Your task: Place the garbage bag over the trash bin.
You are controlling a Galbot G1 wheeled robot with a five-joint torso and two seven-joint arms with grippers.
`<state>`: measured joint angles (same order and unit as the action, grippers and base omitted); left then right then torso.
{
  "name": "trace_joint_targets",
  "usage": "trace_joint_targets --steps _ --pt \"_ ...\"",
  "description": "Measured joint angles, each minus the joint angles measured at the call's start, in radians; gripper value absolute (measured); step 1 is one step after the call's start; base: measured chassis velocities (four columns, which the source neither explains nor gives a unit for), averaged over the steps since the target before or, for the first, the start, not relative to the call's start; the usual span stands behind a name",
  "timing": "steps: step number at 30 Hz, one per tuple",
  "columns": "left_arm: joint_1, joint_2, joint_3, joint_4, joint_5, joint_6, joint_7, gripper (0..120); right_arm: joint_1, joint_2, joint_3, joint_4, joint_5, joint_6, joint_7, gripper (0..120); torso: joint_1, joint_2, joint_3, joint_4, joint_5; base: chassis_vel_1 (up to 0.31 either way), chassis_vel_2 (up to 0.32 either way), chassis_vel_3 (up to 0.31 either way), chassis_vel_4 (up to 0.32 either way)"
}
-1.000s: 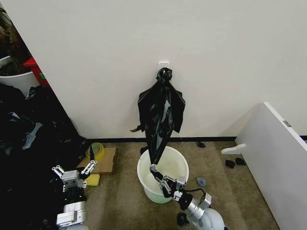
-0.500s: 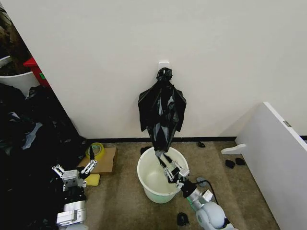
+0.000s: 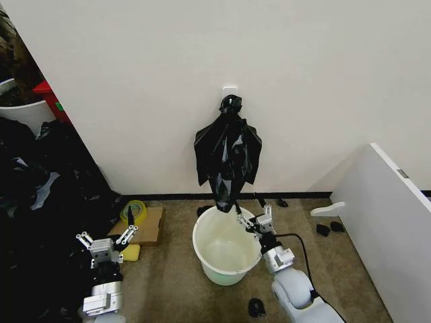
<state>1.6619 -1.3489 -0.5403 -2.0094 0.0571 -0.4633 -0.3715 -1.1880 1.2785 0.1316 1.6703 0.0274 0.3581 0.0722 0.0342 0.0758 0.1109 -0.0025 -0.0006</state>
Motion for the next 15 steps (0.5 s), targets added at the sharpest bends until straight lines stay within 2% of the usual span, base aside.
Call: trace_joint_targets --steps 2,11,15 --pt "-0.007 -0.002 0.001 0.009 0.001 0.001 0.000 100 0.026 0.005 -0.027 0.012 -0.043 -0.010 0.010 98 0.000 0.000 0.000 0.0000 0.0000 0.000 0.000 0.000 0.000" --pt "-0.016 -0.005 -0.007 0.025 0.001 0.001 0.000 100 0.067 0.014 -0.102 0.065 -0.106 -0.009 0.005 99 0.000 0.000 0.000 0.0000 -0.0001 0.000 0.000 0.000 0.000" --pt "-0.019 -0.009 -0.006 0.032 0.003 0.002 0.000 100 0.092 0.011 -0.155 0.064 -0.137 -0.056 0.027 99 0.000 0.000 0.000 0.0000 -0.0001 0.000 0.000 0.000 0.000"
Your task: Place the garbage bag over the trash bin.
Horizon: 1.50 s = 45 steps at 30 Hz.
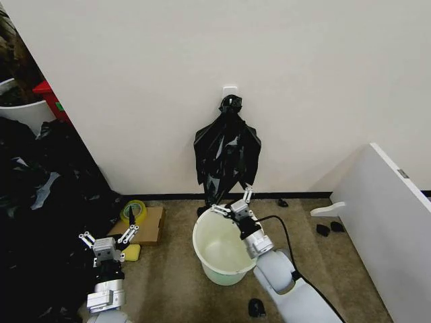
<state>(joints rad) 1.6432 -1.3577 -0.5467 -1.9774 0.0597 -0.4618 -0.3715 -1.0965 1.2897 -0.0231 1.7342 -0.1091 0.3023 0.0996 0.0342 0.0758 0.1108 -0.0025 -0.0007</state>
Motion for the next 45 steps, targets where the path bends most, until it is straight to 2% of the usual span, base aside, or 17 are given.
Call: trace_joint_targets --steps 5,8,9,13,14,17,18,25,30,32,33,35,37,38,40,43,45 --pt "-0.003 -0.005 0.003 0.007 0.006 0.000 0.000 100 0.027 0.014 -0.036 -0.036 -0.055 -0.067 0.068 91 0.000 0.000 0.000 -0.0001 -0.0001 0.000 0.000 0.000 0.000" --pt "-0.006 -0.011 0.005 0.010 0.010 0.001 0.000 100 0.060 0.066 -0.044 -0.071 -0.140 -0.210 0.220 78 0.000 0.000 0.000 0.0002 0.0001 0.000 0.000 0.000 0.000" --pt "-0.006 -0.011 0.005 0.010 0.010 0.001 0.000 100 0.060 0.066 -0.044 -0.071 -0.140 -0.210 0.220 78 0.000 0.000 0.000 0.0002 0.0001 0.000 0.000 0.000 0.000" --pt "-0.008 -0.010 0.002 0.014 0.011 0.001 -0.001 100 0.066 0.069 -0.039 -0.076 -0.194 -0.307 0.281 58 0.000 0.000 0.000 -0.0001 0.0001 0.000 0.000 0.000 0.000" --pt "-0.008 -0.010 0.002 0.014 0.011 0.001 -0.001 100 0.066 0.069 -0.039 -0.076 -0.194 -0.307 0.281 58 0.000 0.000 0.000 -0.0001 0.0001 0.000 0.000 0.000 0.000" --pt "-0.013 -0.010 0.004 0.020 0.011 0.001 -0.002 100 0.058 0.069 -0.039 -0.075 -0.178 -0.339 0.282 43 0.000 0.000 0.000 -0.0001 0.0001 0.000 0.000 0.000 0.000" --pt "-0.013 -0.010 0.004 0.020 0.011 0.001 -0.002 100 0.058 0.069 -0.039 -0.075 -0.178 -0.339 0.282 43 0.000 0.000 0.000 -0.0001 0.0001 0.000 0.000 0.000 0.000" --pt "-0.019 -0.007 0.006 0.022 0.009 0.001 -0.002 100 0.036 0.066 -0.043 -0.049 -0.100 -0.368 0.276 18 0.000 0.000 0.000 -0.0001 0.0001 0.000 0.000 0.000 0.000" --pt "-0.026 0.004 0.005 0.021 0.001 0.004 -0.002 100 0.016 0.063 -0.028 -0.027 -0.027 -0.346 0.264 0 0.000 0.000 0.000 0.0000 0.0002 0.000 0.000 0.000 0.000" --pt "-0.047 0.024 0.008 0.021 -0.025 0.011 0.007 100 0.003 0.054 -0.009 -0.006 0.113 -0.233 0.160 0 0.000 0.000 0.000 0.0003 0.0002 0.000 0.000 0.000 0.000" --pt "-0.047 0.024 0.008 0.021 -0.025 0.011 0.007 100 0.003 0.054 -0.009 -0.006 0.113 -0.233 0.160 0 0.000 0.000 0.000 0.0003 0.0002 0.000 0.000 0.000 0.000" --pt "-0.071 0.049 0.016 0.020 -0.060 0.011 0.032 100 -0.004 0.046 0.015 0.012 0.233 -0.143 0.056 0 0.000 0.000 0.000 0.0002 0.0001 0.000 0.000 0.000 0.000" --pt "-0.134 0.111 0.045 0.024 -0.132 0.003 0.112 100 -0.012 0.031 0.046 0.051 0.401 -0.057 -0.066 0 0.000 0.000 0.000 -0.0002 0.0000 0.000 0.000 0.000 0.000" --pt "-0.134 0.111 0.045 0.024 -0.132 0.003 0.112 100 -0.012 0.031 0.046 0.051 0.401 -0.057 -0.066 0 0.000 0.000 0.000 -0.0002 0.0000 0.000 0.000 0.000 0.000" --pt "-0.194 0.169 0.067 0.040 -0.198 -0.012 0.221 100 -0.018 0.019 0.057 0.079 0.497 -0.033 -0.112 0 0.000 0.000 0.000 -0.0001 -0.0001 0.000 0.000 0.000 0.000" --pt "-0.234 0.208 0.085 0.051 -0.237 -0.013 0.283 100 -0.021 0.013 0.063 0.088 0.529 -0.025 -0.131 0 0.000 0.000 0.000 -0.0001 -0.0001 0.000 0.000 0.000 0.000" --pt "-0.360 0.303 0.145 0.100 -0.323 0.000 0.410 100 -0.022 0.004 0.075 0.079 0.545 -0.003 -0.187 0 0.000 0.000 0.000 0.0000 0.0002 0.000 0.000 0.000 0.000"
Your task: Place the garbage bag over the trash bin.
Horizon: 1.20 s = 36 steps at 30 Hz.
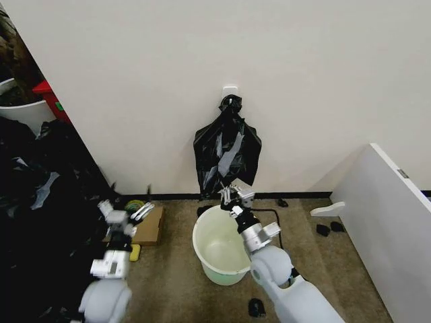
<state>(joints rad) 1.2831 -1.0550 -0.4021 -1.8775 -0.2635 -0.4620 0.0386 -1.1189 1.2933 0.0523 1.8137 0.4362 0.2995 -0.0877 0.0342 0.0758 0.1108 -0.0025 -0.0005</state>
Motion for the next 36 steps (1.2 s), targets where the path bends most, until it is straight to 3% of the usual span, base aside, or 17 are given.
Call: trace_joint_targets --steps 4,7,9,11,16,22,28,36 --pt "-0.108 0.044 0.051 0.071 -0.033 0.011 0.080 100 0.000 0.003 0.003 -0.010 -0.005 0.006 -0.014 0 0.000 0.000 0.000 -0.0003 -0.0004 0.000 0.000 0.000 0.000" --pt "-0.254 0.075 0.124 0.178 -0.035 0.025 0.178 100 0.002 0.020 0.003 -0.016 -0.007 0.015 -0.039 0 0.000 0.000 0.000 -0.0002 -0.0001 0.000 0.000 0.000 0.000" --pt "-0.282 0.078 0.139 0.203 -0.027 0.025 0.207 100 0.004 0.024 0.003 -0.017 -0.007 0.018 -0.051 0 0.000 0.000 0.000 0.0000 -0.0001 0.000 0.000 0.000 0.000" --pt "-0.359 0.076 0.175 0.269 -0.005 0.018 0.327 100 0.008 0.033 0.006 -0.022 -0.010 0.024 -0.073 0 0.000 0.000 0.000 0.0000 -0.0002 0.000 0.000 0.000 0.000" --pt "-0.447 0.058 0.202 0.343 0.066 -0.005 0.464 100 0.012 0.044 0.006 -0.034 -0.021 0.026 -0.082 0 0.000 0.000 0.000 0.0001 -0.0002 0.000 0.000 0.000 0.000" --pt "-0.514 0.020 0.217 0.402 0.198 -0.022 0.500 100 0.012 0.059 0.006 -0.033 -0.041 0.027 -0.087 0 0.000 0.000 0.000 -0.0002 -0.0002 0.000 0.000 0.000 0.000" --pt "-0.556 -0.023 0.186 0.426 0.362 -0.048 0.631 100 0.003 0.073 0.019 -0.031 -0.074 0.031 -0.090 0 0.000 0.000 0.000 -0.0002 -0.0001 0.000 0.000 0.000 0.000" --pt "-0.558 -0.036 0.169 0.443 0.476 -0.019 0.565 94 0.000 0.078 0.025 -0.021 -0.088 0.032 -0.091 0 0.000 0.000 0.000 -0.0001 -0.0001 0.000 0.000 0.000 0.000"
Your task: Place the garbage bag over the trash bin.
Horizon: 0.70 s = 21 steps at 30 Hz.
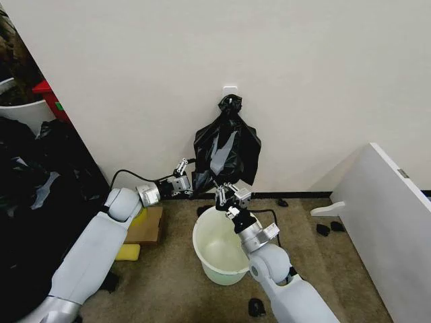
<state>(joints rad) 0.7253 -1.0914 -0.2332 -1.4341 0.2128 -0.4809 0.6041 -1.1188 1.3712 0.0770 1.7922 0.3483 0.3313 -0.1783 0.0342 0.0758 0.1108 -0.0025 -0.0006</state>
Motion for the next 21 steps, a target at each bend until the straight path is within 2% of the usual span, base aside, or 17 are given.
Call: trace_joint_targets --steps 5,8,9,10,12,13,17,19,21 --pt "0.006 0.001 -0.005 0.000 -0.001 0.019 -0.023 82 0.001 0.010 0.000 0.000 -0.004 0.000 0.000 0 0.000 0.000 0.000 0.0001 0.0000 0.000 0.000 0.000 0.000" --pt "0.015 0.004 -0.009 -0.004 -0.012 0.033 -0.031 70 0.002 0.016 -0.002 0.000 -0.008 0.000 0.000 0 0.000 0.000 0.000 0.0001 0.0000 0.000 0.000 0.000 0.000" --pt "0.019 0.005 -0.013 -0.004 -0.016 0.036 -0.031 62 0.001 0.019 -0.002 0.000 -0.010 0.001 0.000 0 0.000 0.000 0.000 0.0001 0.0000 0.000 0.000 0.000 0.000" --pt "0.019 0.005 -0.013 -0.004 -0.016 0.036 -0.031 62 0.001 0.019 -0.002 0.000 -0.010 0.001 0.000 0 0.000 0.000 0.000 0.0001 0.0000 0.000 0.000 0.000 0.000" --pt "0.024 0.005 -0.014 -0.004 -0.027 0.039 -0.030 52 0.001 0.020 -0.003 0.000 -0.011 0.001 0.000 0 0.000 0.000 0.000 0.0001 0.0000 0.000 0.000 0.000 0.000" --pt "0.024 0.005 -0.014 -0.004 -0.027 0.039 -0.030 52 0.001 0.020 -0.003 0.000 -0.011 0.001 0.000 0 0.000 0.000 0.000 0.0001 0.0000 0.000 0.000 0.000 0.000" --pt "0.027 -0.003 -0.013 0.005 -0.073 0.053 -0.005 34 -0.004 0.026 -0.002 0.001 -0.012 0.003 -0.003 0 0.000 0.000 0.000 0.0000 0.0000 0.000 0.000 0.000 0.000" --pt "0.027 -0.005 -0.013 0.007 -0.083 0.056 0.001 31 -0.005 0.028 -0.002 0.002 -0.011 0.004 -0.005 0 0.000 0.000 0.000 0.0000 0.0000 0.000 0.000 0.000 0.000" --pt "0.029 -0.011 -0.009 0.013 -0.124 0.071 0.016 19 -0.007 0.031 -0.002 0.003 -0.011 0.007 -0.008 0 0.000 0.000 0.000 -0.0002 0.0000 0.000 0.000 0.000 0.000"
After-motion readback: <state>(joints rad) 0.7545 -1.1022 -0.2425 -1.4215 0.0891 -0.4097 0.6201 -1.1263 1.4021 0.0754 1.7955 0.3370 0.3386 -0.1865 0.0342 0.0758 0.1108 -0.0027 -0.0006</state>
